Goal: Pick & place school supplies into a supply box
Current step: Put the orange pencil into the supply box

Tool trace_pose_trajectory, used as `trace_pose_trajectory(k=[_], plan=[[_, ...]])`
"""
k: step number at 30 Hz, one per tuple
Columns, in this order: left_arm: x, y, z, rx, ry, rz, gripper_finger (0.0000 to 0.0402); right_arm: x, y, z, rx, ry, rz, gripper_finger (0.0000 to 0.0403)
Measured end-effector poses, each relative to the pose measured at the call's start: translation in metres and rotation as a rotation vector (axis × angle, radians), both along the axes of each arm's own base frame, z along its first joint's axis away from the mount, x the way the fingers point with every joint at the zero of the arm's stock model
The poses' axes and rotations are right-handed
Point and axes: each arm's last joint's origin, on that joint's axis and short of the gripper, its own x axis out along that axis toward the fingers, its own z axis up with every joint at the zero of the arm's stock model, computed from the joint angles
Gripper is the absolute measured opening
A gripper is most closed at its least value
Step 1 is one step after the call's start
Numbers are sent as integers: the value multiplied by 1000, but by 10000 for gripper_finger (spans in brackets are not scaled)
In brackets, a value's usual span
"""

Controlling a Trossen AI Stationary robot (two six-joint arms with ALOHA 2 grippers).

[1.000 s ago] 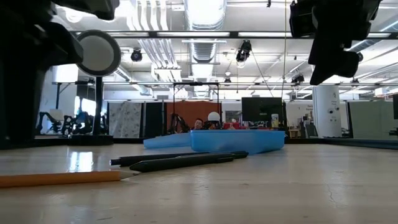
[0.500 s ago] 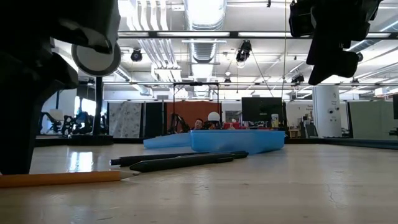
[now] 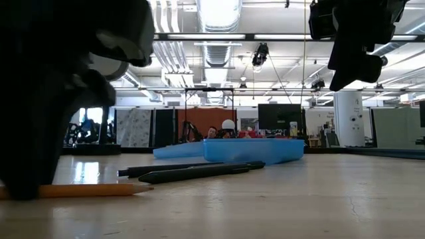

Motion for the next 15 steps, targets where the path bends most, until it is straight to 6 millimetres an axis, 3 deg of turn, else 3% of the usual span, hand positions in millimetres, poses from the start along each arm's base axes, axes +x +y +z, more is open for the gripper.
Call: trace_pose_trajectory(k=[9, 15], plan=[[28, 20, 6, -5, -141, -18, 5, -19, 5, 23, -100, -126, -105, 210], [54, 37, 15, 50, -287, -31, 3, -38, -1, 20, -123, -21, -145, 210]])
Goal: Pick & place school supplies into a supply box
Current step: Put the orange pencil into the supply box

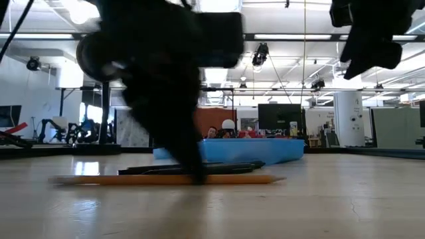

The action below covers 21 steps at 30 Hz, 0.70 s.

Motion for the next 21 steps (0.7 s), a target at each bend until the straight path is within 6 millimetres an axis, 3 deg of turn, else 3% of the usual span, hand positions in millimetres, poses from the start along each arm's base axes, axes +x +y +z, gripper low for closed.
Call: trace_pose_trajectory(k=[6, 21], plan=[[22, 17, -1, -12, -44, -14, 0, -4, 5, -2, 12, 16, 15, 210], [33, 5, 3, -116, -38, -36, 2, -3, 14, -7, 104, 25, 84, 210]])
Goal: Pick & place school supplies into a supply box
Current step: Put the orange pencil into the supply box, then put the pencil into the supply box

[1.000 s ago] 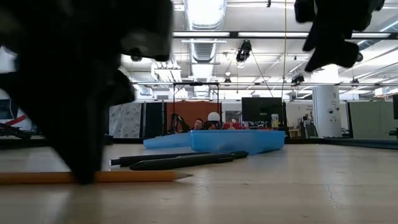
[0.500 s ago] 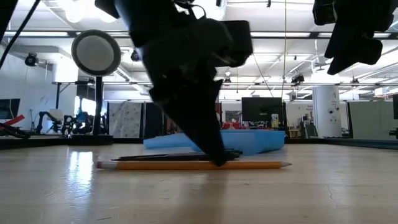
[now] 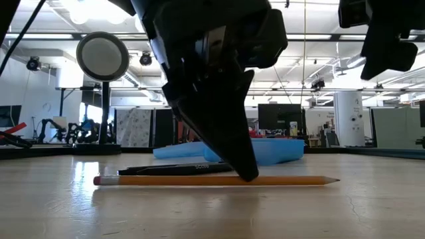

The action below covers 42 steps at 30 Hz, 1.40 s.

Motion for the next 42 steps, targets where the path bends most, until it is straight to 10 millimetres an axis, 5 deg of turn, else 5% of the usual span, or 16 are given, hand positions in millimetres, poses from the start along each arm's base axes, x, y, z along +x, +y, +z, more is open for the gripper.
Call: trace_pose_trajectory(k=[18, 25, 35, 42], plan=[[-6, -23, 27, -13, 26, 113, 77, 32, 32, -34, 222, -80, 88, 166], [-40, -68, 30, -45, 130, 163, 76, 49, 54, -62, 177, 17, 219, 127], [-79, -92, 25, -22, 135, 607, 75, 67, 65, -75, 43, 13, 379, 34], [-84, -87, 15, -112, 149, 864, 75, 82, 66, -90, 246, 41, 169, 9]])
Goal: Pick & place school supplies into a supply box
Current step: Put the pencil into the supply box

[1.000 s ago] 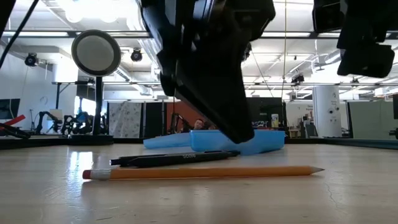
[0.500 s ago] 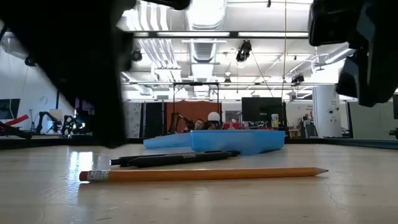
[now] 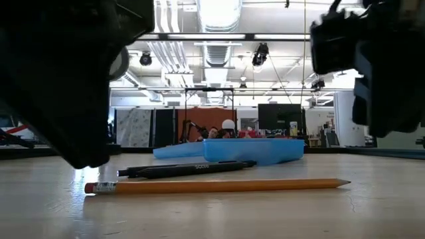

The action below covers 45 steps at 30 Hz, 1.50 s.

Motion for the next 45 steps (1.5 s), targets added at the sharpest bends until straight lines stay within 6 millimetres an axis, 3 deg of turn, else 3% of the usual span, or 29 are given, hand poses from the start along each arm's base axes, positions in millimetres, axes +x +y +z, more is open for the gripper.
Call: trace_pose_trajectory(k=[10, 17, 26, 34, 40, 45], plan=[[-20, -21, -1, 272, -38, -341, 75, 16, 2, -16, 141, 63, -211, 9], [-23, -16, -8, 361, 17, -478, 75, 18, 4, -20, 125, 47, -218, 9], [-21, -16, 9, 403, 30, -722, 77, 17, 4, -15, 133, 28, -202, 9], [-5, -1, 8, 392, 39, -747, 76, 18, 4, -14, 190, 49, -271, 9], [-6, 6, -5, 389, 71, -728, 76, 18, 4, -14, 211, 61, -300, 9], [-4, 5, -4, 364, 34, -692, 76, 19, 4, -14, 215, 56, -301, 9]])
